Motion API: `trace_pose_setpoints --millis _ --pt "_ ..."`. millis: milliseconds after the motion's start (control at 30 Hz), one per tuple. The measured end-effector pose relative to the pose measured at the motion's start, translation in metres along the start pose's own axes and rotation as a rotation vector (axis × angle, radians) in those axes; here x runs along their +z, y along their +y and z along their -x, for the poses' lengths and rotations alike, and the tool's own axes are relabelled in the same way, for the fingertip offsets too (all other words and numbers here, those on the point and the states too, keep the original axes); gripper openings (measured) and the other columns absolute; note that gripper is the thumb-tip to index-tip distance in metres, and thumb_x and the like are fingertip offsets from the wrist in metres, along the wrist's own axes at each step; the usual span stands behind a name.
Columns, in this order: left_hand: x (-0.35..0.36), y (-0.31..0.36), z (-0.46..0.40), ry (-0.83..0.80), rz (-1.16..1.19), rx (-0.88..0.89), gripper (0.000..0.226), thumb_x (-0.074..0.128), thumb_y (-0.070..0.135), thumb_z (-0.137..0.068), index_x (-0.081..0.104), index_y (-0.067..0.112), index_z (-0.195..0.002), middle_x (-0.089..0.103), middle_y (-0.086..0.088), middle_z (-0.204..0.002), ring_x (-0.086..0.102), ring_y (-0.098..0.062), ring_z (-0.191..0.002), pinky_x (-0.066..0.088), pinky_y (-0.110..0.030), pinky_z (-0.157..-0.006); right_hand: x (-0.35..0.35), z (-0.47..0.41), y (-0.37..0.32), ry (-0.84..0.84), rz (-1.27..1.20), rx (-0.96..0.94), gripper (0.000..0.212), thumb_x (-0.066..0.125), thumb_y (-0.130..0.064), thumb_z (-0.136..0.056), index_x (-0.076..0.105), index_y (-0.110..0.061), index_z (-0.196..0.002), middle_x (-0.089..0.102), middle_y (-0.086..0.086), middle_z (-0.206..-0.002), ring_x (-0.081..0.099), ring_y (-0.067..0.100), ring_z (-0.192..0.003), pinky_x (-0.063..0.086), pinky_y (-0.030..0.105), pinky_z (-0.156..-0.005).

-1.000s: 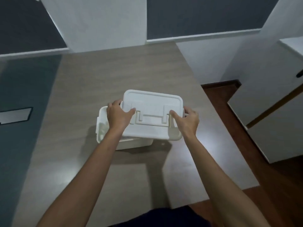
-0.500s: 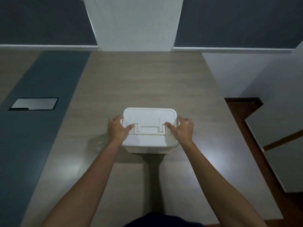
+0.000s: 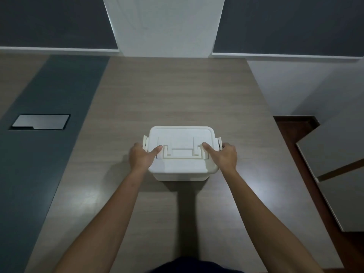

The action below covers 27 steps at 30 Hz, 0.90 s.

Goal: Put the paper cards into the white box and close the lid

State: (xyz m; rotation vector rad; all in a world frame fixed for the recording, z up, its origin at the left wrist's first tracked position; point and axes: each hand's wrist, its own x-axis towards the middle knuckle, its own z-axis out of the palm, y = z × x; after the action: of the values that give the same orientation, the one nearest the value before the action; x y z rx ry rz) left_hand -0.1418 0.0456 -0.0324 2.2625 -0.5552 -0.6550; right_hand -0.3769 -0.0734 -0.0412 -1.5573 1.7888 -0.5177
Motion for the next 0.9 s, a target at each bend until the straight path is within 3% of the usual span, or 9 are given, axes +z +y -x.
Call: trace_pose_setpoints --millis 133,267,333,500,800,900 --pt "0.013 0.003 0.021 0.114 0.068 0.082 0.057 0.074 0.041 -0.078 0.057 0.006 -0.119 0.066 -0.014 -0.116 0.062 -0.035 -0.103 0.046 -0.035 -0.080 0.014 0.014 0.001 0.136 0.030 -0.140 0.070 0.069 -0.058 -0.080 0.059 -0.003 -0.122 0.056 0.014 -0.116 0.057 0.030 -0.107 0.045 0.034 -0.084" --pt "0.018 0.004 0.027 0.205 0.060 0.138 0.047 0.070 0.036 -0.084 0.060 0.003 -0.116 0.069 -0.016 -0.111 0.063 -0.036 -0.099 0.040 -0.030 -0.075 0.020 0.020 0.000 0.232 0.040 -0.249 0.059 0.065 -0.046 -0.089 0.059 -0.003 -0.129 0.060 0.018 -0.112 0.060 0.030 -0.102 0.044 0.030 -0.084" --pt "0.020 0.002 0.027 0.228 0.044 0.174 0.045 0.069 0.035 -0.085 0.061 0.003 -0.115 0.070 -0.016 -0.109 0.064 -0.036 -0.098 0.044 -0.033 -0.077 0.022 0.020 -0.001 0.250 0.046 -0.269 0.055 0.064 -0.042 -0.091 0.059 -0.004 -0.130 0.061 0.019 -0.111 0.061 0.030 -0.101 0.040 0.026 -0.081" --pt "0.024 0.006 0.010 0.255 0.038 0.189 0.047 0.067 0.039 -0.085 0.061 0.003 -0.114 0.069 -0.017 -0.109 0.064 -0.038 -0.097 0.050 -0.040 -0.081 0.027 0.005 -0.010 0.254 0.036 -0.276 0.056 0.064 -0.043 -0.091 0.059 -0.004 -0.131 0.062 0.019 -0.110 0.061 0.029 -0.100 0.038 0.023 -0.082" --pt "0.030 0.029 -0.028 0.238 0.034 0.203 0.047 0.068 0.037 -0.085 0.060 0.002 -0.114 0.070 -0.019 -0.109 0.064 -0.038 -0.098 0.048 -0.039 -0.081 0.034 -0.030 -0.034 0.240 0.018 -0.288 0.060 0.063 -0.044 -0.091 0.054 -0.005 -0.136 0.059 0.022 -0.116 0.058 0.032 -0.107 0.043 0.032 -0.091" --pt "0.028 0.031 -0.034 0.167 0.079 0.159 0.049 0.070 0.039 -0.082 0.059 0.004 -0.116 0.069 -0.016 -0.111 0.064 -0.035 -0.100 0.049 -0.038 -0.083 0.033 -0.034 -0.037 0.178 0.032 -0.249 0.062 0.057 -0.049 -0.093 0.050 -0.010 -0.140 0.058 0.019 -0.120 0.055 0.030 -0.112 0.043 0.032 -0.093"
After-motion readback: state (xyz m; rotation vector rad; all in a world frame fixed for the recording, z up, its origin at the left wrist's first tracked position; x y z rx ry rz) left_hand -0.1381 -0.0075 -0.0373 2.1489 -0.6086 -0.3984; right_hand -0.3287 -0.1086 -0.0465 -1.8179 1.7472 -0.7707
